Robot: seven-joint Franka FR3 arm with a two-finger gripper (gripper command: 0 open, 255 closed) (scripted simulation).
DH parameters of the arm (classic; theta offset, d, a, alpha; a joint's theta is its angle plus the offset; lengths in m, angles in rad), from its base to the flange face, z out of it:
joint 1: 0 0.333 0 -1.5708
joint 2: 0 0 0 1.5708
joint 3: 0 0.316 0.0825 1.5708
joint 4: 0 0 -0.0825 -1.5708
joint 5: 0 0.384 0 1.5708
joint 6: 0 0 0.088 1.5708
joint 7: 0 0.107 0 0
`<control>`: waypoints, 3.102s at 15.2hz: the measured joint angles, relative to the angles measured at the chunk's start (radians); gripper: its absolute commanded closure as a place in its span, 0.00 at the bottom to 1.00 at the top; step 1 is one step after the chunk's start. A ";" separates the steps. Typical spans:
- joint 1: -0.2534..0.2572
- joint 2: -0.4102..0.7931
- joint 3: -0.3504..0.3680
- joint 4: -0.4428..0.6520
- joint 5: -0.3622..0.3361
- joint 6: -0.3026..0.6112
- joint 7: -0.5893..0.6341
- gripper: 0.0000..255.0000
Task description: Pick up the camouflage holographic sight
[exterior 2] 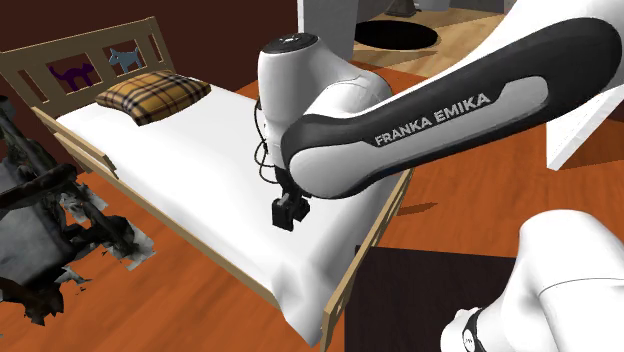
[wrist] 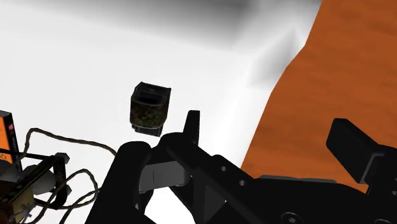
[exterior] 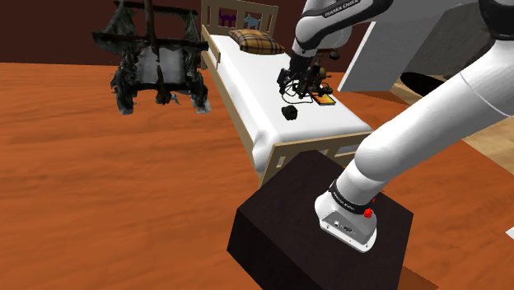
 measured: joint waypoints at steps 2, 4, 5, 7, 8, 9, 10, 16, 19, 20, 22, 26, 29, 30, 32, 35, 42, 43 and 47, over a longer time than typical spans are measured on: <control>-0.009 0.074 -0.022 0.016 0.008 0.061 -0.012 0.00; -0.021 0.150 -0.048 0.040 0.021 0.116 -0.036 0.00; -0.026 0.181 -0.058 0.052 0.029 0.135 -0.045 0.00; -0.038 0.249 -0.077 0.078 0.051 0.178 -0.067 0.00; -0.041 0.289 -0.081 0.099 0.067 0.197 -0.074 0.00; -0.048 0.326 -0.087 0.118 0.084 0.215 -0.087 0.00; -0.056 0.367 -0.093 0.134 0.103 0.239 -0.104 0.00; -0.132 0.580 -0.099 0.250 0.218 0.331 -0.195 0.00; -0.148 0.636 -0.086 0.270 0.247 0.365 -0.209 0.00; -0.149 0.650 -0.081 0.273 0.255 0.377 -0.210 0.00; -0.158 0.677 -0.070 0.276 0.270 0.399 -0.221 0.00; -0.169 0.704 -0.059 0.277 0.285 0.425 -0.232 1.00; -0.169 0.707 -0.058 0.277 0.287 0.427 -0.233 1.00; -0.169 0.707 -0.058 0.277 0.287 0.428 -0.233 1.00; -0.169 0.707 -0.058 0.278 0.287 0.428 -0.233 1.00; -0.169 0.707 -0.058 0.277 0.287 0.428 -0.233 1.00; -0.150 0.646 -0.083 0.272 0.254 0.374 -0.212 1.00; -0.147 0.635 -0.087 0.274 0.247 0.362 -0.208 1.00; -0.137 0.589 -0.104 0.272 0.221 0.319 -0.194 1.00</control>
